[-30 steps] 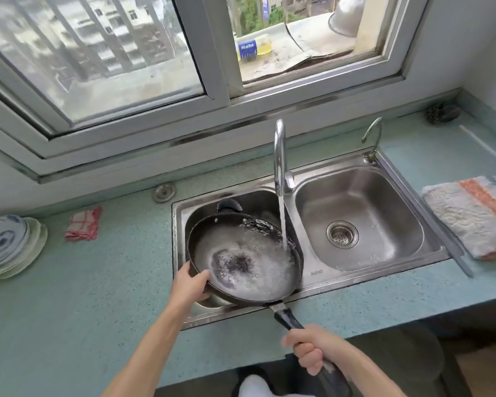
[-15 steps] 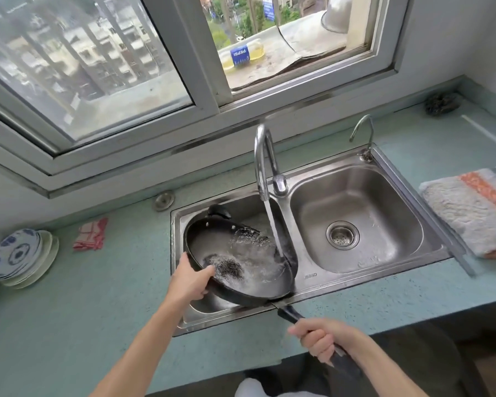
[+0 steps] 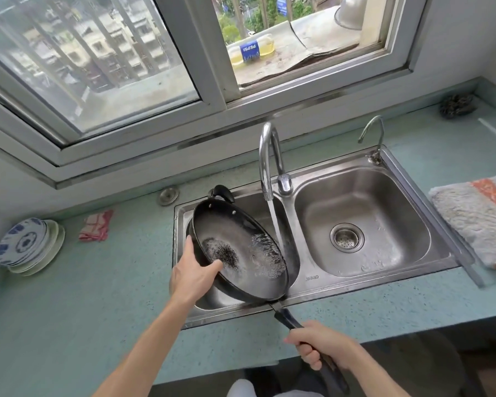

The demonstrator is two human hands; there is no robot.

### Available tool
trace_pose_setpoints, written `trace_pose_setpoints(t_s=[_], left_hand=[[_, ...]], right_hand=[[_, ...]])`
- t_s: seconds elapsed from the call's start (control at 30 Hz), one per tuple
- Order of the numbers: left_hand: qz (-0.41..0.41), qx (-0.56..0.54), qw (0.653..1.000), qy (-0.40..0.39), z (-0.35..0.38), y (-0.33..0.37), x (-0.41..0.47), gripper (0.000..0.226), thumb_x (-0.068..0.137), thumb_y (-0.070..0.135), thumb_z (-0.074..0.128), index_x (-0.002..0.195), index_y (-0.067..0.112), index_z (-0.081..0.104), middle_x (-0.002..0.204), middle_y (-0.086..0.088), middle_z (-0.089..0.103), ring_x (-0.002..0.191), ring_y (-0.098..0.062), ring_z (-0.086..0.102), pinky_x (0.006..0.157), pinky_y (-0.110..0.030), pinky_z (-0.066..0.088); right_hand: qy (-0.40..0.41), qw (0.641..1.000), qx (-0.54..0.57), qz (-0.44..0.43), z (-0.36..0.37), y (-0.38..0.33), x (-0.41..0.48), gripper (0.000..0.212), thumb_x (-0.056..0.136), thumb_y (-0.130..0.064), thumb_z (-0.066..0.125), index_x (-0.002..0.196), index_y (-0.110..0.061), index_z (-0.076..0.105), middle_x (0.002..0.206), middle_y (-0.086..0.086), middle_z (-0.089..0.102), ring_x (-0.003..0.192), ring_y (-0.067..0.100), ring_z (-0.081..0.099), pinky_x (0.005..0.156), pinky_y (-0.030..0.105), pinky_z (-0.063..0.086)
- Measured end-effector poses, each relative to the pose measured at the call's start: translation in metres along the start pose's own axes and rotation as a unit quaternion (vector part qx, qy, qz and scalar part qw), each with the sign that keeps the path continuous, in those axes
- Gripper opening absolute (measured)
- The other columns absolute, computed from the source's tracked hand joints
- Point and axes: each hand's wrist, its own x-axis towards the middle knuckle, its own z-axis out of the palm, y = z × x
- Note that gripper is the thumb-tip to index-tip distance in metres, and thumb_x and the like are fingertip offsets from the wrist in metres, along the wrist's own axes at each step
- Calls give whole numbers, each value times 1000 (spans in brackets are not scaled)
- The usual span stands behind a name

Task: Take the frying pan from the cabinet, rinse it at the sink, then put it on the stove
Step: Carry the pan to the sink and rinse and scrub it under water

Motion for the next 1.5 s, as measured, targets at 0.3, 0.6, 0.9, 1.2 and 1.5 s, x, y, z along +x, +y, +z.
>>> trace_pose_setpoints(t_s=[0.3,0.6,0.9,1.2,1.5], left_hand=[[42,-124,991,29,1,1,-9,99,64,43,67,150,47,18,139,5,58,112,-23,63,100,-52,49],[-54,-372,927,20,6,-32,7,82,81,-7,62,150,31,37,98,-13,71,79,-23,70,66,-33,61],[-117,-443,888,-29,5,-59,17,78,81,-14,61,145,27,43,102,-16,65,78,-24,65,65,-34,61],[-238,-498,823,-134,46,-73,41,35,86,-2,58,118,6,48,97,-19,60,83,-31,62,76,-43,50],[-209,-361,903,-102,53,-40,52,78,76,20,73,146,7,40,137,-23,55,116,-38,59,92,-47,53]], right_hand=[[129,978,-130,-100,-11,-21,-5,31,83,-18,66,67,-16,39,45,-3,41,36,14,39,40,23,35],[-58,995,46,-72,-22,-42,-13,31,88,-38,71,90,-9,60,64,-1,60,52,10,59,45,19,44],[-14,1000,-12,-25,7,-68,2,43,87,-49,69,64,-26,41,65,-3,12,40,6,14,33,15,15],[59,995,-60,-54,9,-74,-4,48,94,-24,63,65,-22,25,54,-3,19,41,11,17,38,18,20],[169,969,-155,-86,6,-71,0,29,90,-19,59,73,-16,36,47,-4,36,33,15,33,38,23,33]])
